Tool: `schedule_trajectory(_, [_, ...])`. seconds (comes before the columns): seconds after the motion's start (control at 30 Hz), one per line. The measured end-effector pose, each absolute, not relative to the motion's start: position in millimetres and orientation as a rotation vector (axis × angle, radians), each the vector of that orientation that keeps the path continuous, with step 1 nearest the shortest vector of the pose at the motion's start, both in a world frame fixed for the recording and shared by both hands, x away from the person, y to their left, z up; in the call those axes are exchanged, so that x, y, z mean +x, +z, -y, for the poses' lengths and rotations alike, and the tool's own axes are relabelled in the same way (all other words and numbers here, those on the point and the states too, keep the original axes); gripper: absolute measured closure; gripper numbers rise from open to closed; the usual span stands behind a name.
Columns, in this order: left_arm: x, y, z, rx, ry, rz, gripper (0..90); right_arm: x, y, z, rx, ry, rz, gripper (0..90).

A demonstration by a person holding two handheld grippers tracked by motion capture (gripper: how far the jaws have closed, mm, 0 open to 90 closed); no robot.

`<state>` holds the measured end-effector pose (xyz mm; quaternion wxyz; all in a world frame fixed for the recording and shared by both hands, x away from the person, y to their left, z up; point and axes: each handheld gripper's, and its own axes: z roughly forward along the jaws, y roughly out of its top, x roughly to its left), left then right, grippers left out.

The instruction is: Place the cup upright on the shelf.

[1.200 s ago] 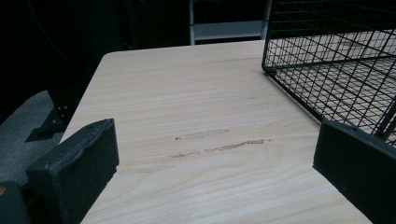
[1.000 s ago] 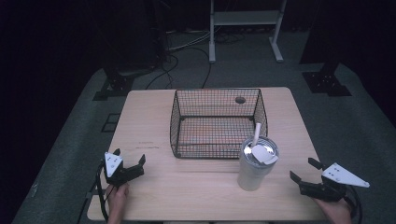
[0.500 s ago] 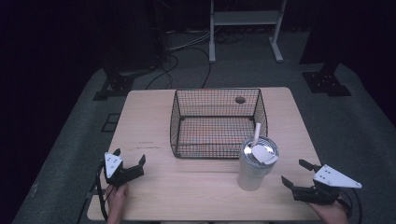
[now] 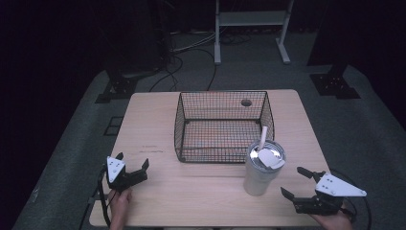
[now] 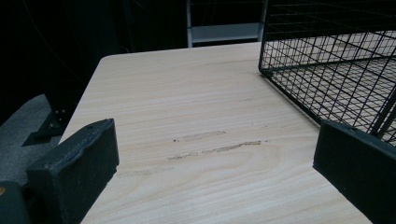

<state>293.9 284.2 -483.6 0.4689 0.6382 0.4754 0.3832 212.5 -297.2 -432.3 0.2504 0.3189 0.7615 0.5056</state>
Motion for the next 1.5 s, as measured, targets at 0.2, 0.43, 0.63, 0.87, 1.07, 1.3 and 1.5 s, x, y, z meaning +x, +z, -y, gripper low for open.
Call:
schedule_trajectory(0.2, [293.9, -483.6, -284.8, 1.559, 0.935, -1.165, 0.0, 217.6, -429.3, 282.1, 0.84, 1.394, -2.11, 11.9])
schedule_trajectory(0.43, [293.8, -483.6, -285.0, 1.558, 0.935, -1.163, 0.0, 225.9, -432.5, 261.7, 0.816, 1.4, -2.141, 11.7])
schedule_trajectory(0.63, [293.7, -483.6, -285.3, 1.555, 0.933, -1.162, 0.0, 233.5, -436.7, 250.8, 0.833, 1.395, -2.143, 10.1])
schedule_trajectory(0.87, [293.6, -483.6, -285.5, 1.552, 0.932, -1.159, 0.0, 244.8, -440.6, 234.1, 0.837, 1.372, -2.113, 8.6])
schedule_trajectory(1.07, [293.5, -483.6, -285.4, 1.553, 0.933, -1.158, 0.0, 253.7, -446.8, 225.7, 0.836, 1.419, -2.078, 6.6])
schedule_trajectory(1.3, [293.5, -483.6, -285.4, 1.554, 0.933, -1.154, 0.0, 255.0, -449.3, 218.7, 0.86, 1.442, -2.01, 6.1])
schedule_trajectory(1.5, [293.3, -483.6, -285.3, 1.557, 0.935, -1.152, 0.0, 256.1, -449.8, 216.6, 0.863, 1.457, -1.993, 6.8])
